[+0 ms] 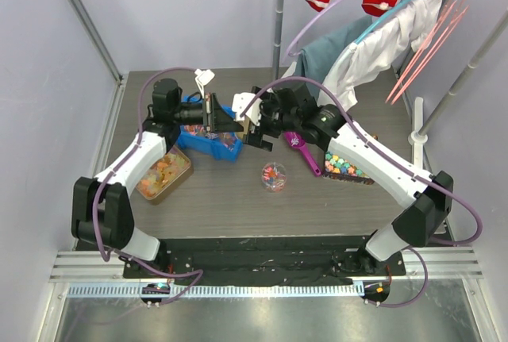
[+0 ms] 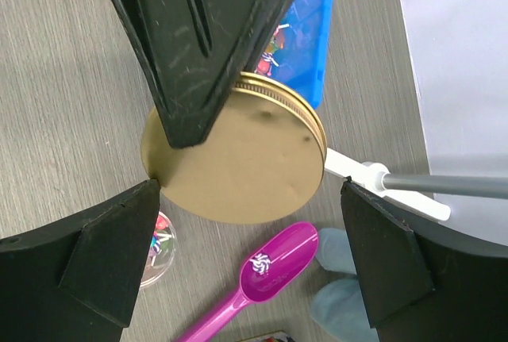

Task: Pack the candies
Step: Adjust the bottle lid.

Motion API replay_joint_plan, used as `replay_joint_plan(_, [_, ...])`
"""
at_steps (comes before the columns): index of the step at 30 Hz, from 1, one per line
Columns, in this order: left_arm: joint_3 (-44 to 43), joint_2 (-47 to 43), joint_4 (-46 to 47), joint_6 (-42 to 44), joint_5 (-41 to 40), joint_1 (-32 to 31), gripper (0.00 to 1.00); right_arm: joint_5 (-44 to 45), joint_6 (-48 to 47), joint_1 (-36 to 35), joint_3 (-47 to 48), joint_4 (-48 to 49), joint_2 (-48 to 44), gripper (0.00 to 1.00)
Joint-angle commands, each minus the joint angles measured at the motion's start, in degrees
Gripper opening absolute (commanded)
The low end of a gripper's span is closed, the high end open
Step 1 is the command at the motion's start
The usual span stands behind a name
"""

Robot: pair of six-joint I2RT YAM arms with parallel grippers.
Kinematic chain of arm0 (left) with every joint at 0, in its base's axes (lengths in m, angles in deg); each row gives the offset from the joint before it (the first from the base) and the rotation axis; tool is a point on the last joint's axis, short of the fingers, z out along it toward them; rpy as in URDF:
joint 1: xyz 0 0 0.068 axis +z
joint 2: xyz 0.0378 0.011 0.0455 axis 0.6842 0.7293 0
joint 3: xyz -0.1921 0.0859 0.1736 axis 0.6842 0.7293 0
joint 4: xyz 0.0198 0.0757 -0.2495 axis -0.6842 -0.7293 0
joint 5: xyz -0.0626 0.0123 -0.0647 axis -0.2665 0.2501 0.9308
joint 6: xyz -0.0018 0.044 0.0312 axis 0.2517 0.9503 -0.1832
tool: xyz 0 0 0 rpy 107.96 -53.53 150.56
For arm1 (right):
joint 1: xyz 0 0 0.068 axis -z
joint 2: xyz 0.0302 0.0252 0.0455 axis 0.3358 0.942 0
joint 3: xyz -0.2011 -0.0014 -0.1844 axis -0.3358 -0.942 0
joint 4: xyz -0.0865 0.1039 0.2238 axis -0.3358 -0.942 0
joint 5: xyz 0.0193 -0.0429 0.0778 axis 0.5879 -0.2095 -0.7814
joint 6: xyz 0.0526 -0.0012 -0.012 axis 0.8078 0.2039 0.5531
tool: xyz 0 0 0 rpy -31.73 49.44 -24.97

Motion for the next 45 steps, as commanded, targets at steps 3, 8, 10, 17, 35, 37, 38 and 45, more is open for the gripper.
replay_joint_plan(3, [0.21,0.64,1.32,0.01,-0.23,0.51,0.00,-0.50,0.76,-0.92,3.12,1.38,0.35,1.00])
replay_joint_plan(8, [0.12,0.81,1.32,-0.07,-0.50,0.77,0.00,-0.85,0.76,-1.10,2.24,1.56,0.35,1.00])
replay_joint_plan(10, [0.12,0.81,1.41,-0.07,-0.41,0.86,0.00,-1.03,0.76,-1.10,1.97,1.47,0.43,1.00])
replay_joint_plan(17, [0.12,0.29,1.41,-0.16,-0.50,1.21,0.00,-1.65,0.84,-1.19,0.92,1.73,0.52,0.99])
replay_joint_plan(35, [0.91,-0.15,2.03,-0.42,-0.41,1.30,0.00,0.29,1.55,-1.54,-0.31,4.10,2.01,0.99])
replay_joint_plan(37, [1.09,-0.15,2.11,-0.43,-0.41,1.30,0.00,0.46,1.64,-1.54,-0.75,4.37,2.10,0.98])
replay_joint_plan(38, [1.09,-0.15,2.11,-0.51,-0.41,1.39,0.00,0.73,1.64,-1.54,-0.93,4.80,2.10,0.99])
replay_joint_plan(45, [1.26,-0.42,2.82,-0.86,-0.15,1.48,0.00,1.61,2.25,-1.54,-0.84,5.60,2.98,0.99])
